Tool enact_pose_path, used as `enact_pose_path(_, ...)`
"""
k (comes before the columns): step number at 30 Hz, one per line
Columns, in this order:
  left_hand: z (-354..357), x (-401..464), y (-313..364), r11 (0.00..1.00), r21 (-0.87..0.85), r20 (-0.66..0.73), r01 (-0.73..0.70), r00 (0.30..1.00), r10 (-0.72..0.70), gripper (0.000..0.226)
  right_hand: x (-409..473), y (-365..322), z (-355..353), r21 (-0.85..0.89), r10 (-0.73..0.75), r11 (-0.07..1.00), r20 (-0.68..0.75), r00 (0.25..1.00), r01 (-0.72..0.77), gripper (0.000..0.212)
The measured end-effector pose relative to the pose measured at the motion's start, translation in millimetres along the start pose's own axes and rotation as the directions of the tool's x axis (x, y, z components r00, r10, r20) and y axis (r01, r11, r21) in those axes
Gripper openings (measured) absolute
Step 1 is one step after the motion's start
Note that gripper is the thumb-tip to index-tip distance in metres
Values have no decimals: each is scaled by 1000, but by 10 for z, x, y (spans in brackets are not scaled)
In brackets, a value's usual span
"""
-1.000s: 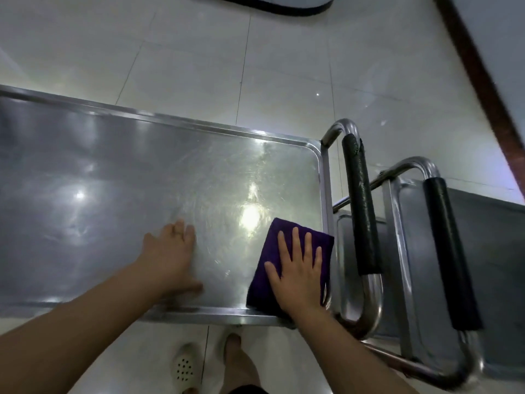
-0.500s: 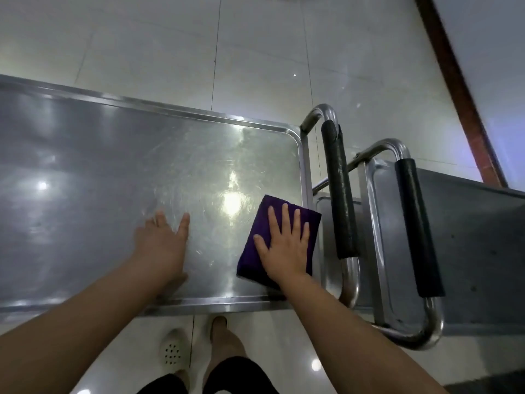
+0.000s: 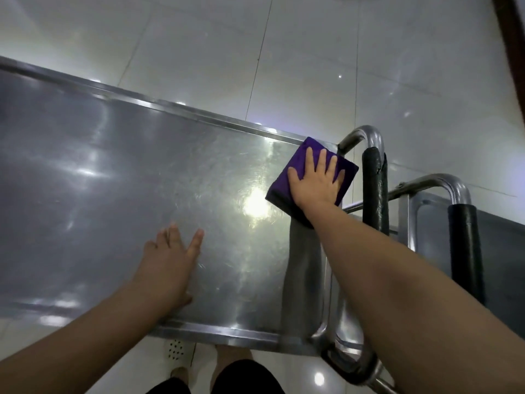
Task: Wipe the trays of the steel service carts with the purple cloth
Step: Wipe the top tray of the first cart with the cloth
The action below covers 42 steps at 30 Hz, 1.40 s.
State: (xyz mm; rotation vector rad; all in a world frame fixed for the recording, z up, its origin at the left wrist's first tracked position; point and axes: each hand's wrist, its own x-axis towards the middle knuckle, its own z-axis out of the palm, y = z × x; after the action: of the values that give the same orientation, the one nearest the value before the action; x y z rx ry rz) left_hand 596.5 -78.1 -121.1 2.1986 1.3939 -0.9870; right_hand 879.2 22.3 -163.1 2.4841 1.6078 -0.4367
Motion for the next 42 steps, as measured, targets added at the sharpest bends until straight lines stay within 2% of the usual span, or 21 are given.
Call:
enact_pose_path(6, -11, -3, -21, 1000, 2, -9, -1, 1000, 1, 116, -127, 59, 65, -23, -27, 999, -43, 999, 26, 69)
enact_pose_path(13, 20, -11, -100, 999, 9, -25, -53, 998, 53, 116, -1001, 144, 368, -70, 8, 997, -92, 996, -14, 69)
enact_pose_path(19, 101, -50, -213, 992, 37, -109, -118, 987, 122, 119, -1952, 147, 656, -72, 85, 993, -71, 994, -90, 78)
enact_pose_path(24, 241, -126, -332, 982, -51, -165, -182, 971, 171, 120, -2546, 58, 856, -40, 195, 980, -54, 979, -197, 74)
enact_pose_path(27, 242, -177, -525, 962, -93, -243, -256, 943, 228, 112, -2736, -98, 881, -51, 283, 958, -3, 959, -283, 79)
enact_pose_path(29, 217, -229, -789, 951, -37, -298, -306, 912, 282, 97, -2809, -235, 897, -25, 341, 940, 5, 940, -341, 73)
enact_pose_path(31, 281, -307, -1129, 967, 70, -308, -246, 916, 256, 82, -2853, -386, 922, -7, 384, 924, 7, 923, -384, 68)
enact_pose_path(34, 548, -469, -1563, 993, 67, -233, -94, 967, 107, 85, -2895, -627, 944, 2, 423, 906, 21, 906, -423, 68)
enact_pose_path(37, 761, -503, -1766, 995, -19, -166, -95, 982, 91, 97, -2932, -909, 1012, -8, 383, 924, 3, 924, -383, 66)
enact_pose_path(42, 806, -445, -1926, 992, -62, -173, -111, 980, 99, 105, -3064, -1512, 1146, -4, 226, 974, -42, 973, -226, 73)
